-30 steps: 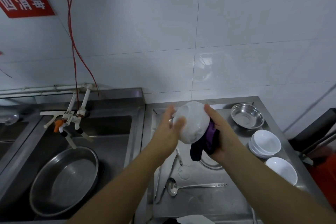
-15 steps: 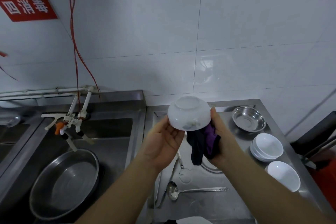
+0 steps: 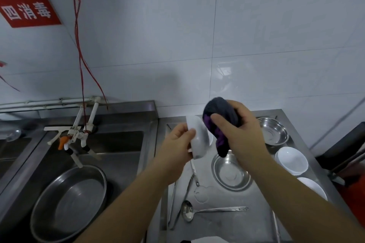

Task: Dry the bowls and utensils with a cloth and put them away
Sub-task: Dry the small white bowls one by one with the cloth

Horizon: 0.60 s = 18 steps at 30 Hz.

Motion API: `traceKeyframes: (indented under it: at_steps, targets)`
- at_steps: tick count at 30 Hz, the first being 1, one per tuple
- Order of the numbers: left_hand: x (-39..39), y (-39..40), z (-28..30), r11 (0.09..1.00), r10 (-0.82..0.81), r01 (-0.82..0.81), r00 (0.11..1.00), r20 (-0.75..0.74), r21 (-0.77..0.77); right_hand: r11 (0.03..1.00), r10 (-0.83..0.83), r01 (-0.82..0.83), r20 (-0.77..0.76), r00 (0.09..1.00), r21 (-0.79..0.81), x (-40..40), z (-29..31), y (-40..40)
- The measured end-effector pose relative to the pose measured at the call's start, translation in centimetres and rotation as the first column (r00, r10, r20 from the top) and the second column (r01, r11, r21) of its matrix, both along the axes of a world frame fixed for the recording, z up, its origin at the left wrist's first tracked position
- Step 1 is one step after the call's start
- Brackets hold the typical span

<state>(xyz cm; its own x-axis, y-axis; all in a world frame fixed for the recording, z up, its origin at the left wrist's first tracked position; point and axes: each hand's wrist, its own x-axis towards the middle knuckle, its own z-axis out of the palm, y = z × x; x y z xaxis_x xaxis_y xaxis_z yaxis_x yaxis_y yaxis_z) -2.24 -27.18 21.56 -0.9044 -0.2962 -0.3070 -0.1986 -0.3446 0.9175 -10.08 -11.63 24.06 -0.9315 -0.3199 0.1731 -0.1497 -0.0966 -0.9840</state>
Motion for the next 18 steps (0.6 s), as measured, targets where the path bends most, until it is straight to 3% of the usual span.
traceKeyframes:
  at_steps: [2, 4, 6, 8, 11, 15, 16, 18]
  targets:
    - [0.2, 0.5, 0.4, 0.992, -0.112, 0.116, 0.991, -0.079, 0.048, 0.971, 0.141, -0.075, -0.295, 0.945, 0.225, 0.7, 0.5, -0.1]
    - [0.6, 0.7, 0.8, 0.983, -0.169, 0.176, 0.978, -0.118, 0.048, 0.928, 0.242, -0.04, -0.519, 0.82, 0.37, 0.8, 0.1, -0.1]
    - [1.2, 0.7, 1.1, 0.977, -0.211, 0.214, 0.97, -0.124, 0.014, 0.917, 0.279, -0.032, -0.584, 0.763, 0.397, 0.4, 0.0, 0.2]
    - [1.7, 0.8, 1.2, 0.965, -0.261, 0.261, 0.955, -0.14, -0.013, 0.923, 0.281, -0.061, -0.559, 0.78, 0.379, 0.0, -0.1, 0.6]
    - [2.1, 0.8, 1.7, 0.952, -0.305, 0.302, 0.935, -0.181, -0.044, 0.957, 0.201, -0.088, -0.415, 0.887, 0.275, -0.4, 0.8, 0.4]
    - [2.3, 0.3, 2.7, 0.94, -0.335, 0.309, 0.916, -0.222, -0.145, 0.993, 0.1, -0.103, -0.043, 0.994, -0.056, -1.6, 1.9, -0.1]
    - [2.3, 0.2, 3.1, 0.941, -0.332, 0.304, 0.913, -0.238, -0.148, 0.983, 0.105, -0.084, 0.122, 0.987, -0.161, -1.8, 1.9, -0.1]
    - [2.4, 0.2, 3.9, 0.944, -0.325, 0.294, 0.906, -0.272, -0.151, 0.956, 0.17, -0.036, 0.449, 0.877, -0.291, -1.8, 1.6, 0.1]
